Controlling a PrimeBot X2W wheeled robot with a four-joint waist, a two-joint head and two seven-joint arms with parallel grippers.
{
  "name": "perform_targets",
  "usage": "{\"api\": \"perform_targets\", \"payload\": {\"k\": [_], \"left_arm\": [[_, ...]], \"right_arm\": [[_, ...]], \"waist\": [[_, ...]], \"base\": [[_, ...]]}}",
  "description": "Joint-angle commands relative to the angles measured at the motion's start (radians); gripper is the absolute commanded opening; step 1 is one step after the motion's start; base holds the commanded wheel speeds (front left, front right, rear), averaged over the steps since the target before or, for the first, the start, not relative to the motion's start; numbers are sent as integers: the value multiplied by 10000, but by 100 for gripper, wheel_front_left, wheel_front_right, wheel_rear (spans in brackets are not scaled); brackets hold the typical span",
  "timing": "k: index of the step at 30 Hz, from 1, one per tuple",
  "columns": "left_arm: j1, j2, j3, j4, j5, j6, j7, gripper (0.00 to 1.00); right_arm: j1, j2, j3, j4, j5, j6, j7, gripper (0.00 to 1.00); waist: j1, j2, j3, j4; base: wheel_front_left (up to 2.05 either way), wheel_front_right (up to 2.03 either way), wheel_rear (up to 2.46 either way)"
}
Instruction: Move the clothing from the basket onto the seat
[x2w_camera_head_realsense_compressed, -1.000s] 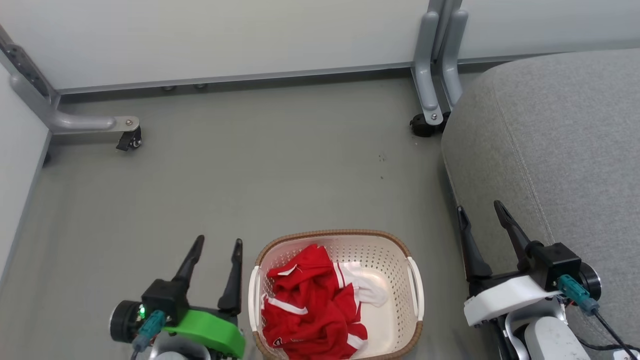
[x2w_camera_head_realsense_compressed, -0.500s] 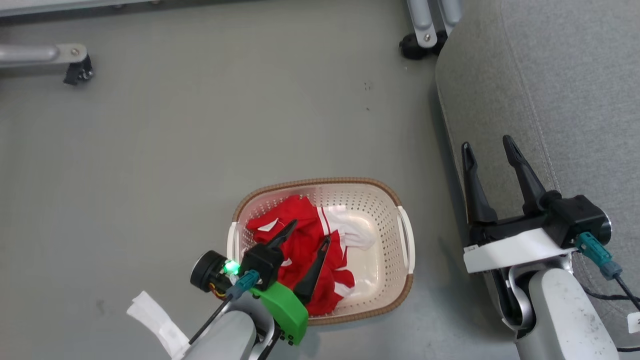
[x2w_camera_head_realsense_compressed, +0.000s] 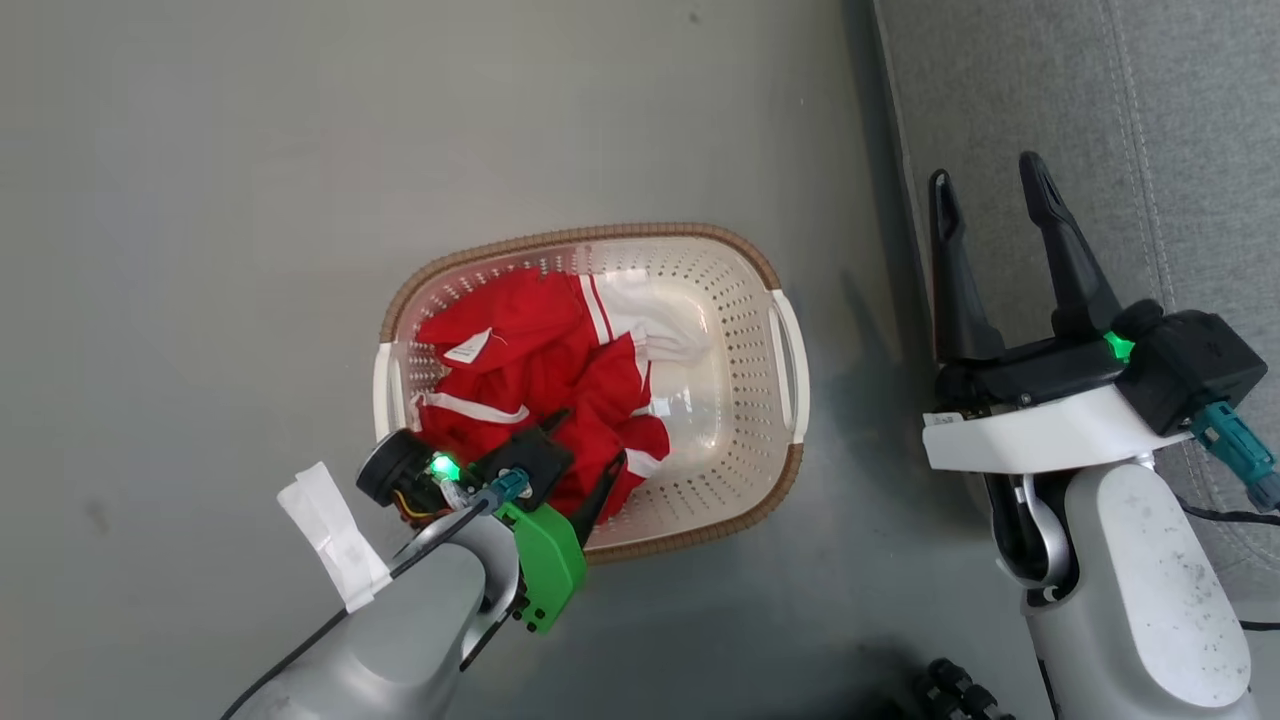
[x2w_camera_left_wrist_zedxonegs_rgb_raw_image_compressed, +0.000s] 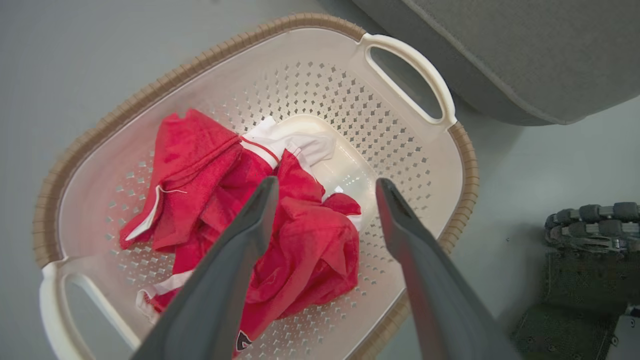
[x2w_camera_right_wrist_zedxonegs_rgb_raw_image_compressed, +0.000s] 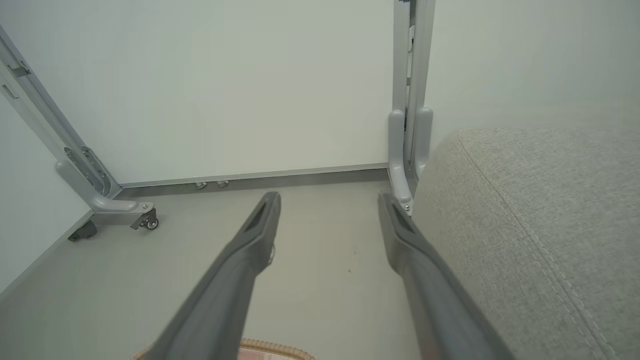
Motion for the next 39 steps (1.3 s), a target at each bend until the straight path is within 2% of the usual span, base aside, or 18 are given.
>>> {"api": "perform_targets", "payload": {"k": [1, 13, 35, 36, 37, 39], "left_arm": [[-358, 185, -109, 189, -174, -1, -37, 100], [-1499, 602, -1179, 1419, -972, -1, 203, 100], [-2246, 961, -2393, 2556, -2342, -1, 1503, 100], [-2269, 952, -2410, 2601, -2393, -1, 1513, 37], [-2283, 942, -2434, 2628, -2445, -1, 1532, 0], [-2361, 948, -2490, 2655, -2539, -1, 1539, 0]], "right_arm": [[-232, -12, 35, -120, 121, 1, -29, 100], [-493, -9, 289, -339, 906, 1, -32, 100], [-495, -10, 881, -347, 1650, 1, -33, 100], [-497, -10, 881, -344, 1644, 1, -33, 100], [-497, -10, 879, -339, 1645, 1, -33, 100], [-516, -10, 841, -342, 1602, 1, -33, 100]], "waist": [[-2, 0, 1268, -629], [-2, 0, 2464, -1255], [-2, 0, 2999, -2014], [-2, 0, 2998, -2040], [-2, 0, 2993, -2054], [-2, 0, 2966, -2060]], "base": [[0, 0, 0], [0, 0, 0], [0, 0, 0], [0, 0, 0], [0, 0, 0], [0, 0, 0]]}}
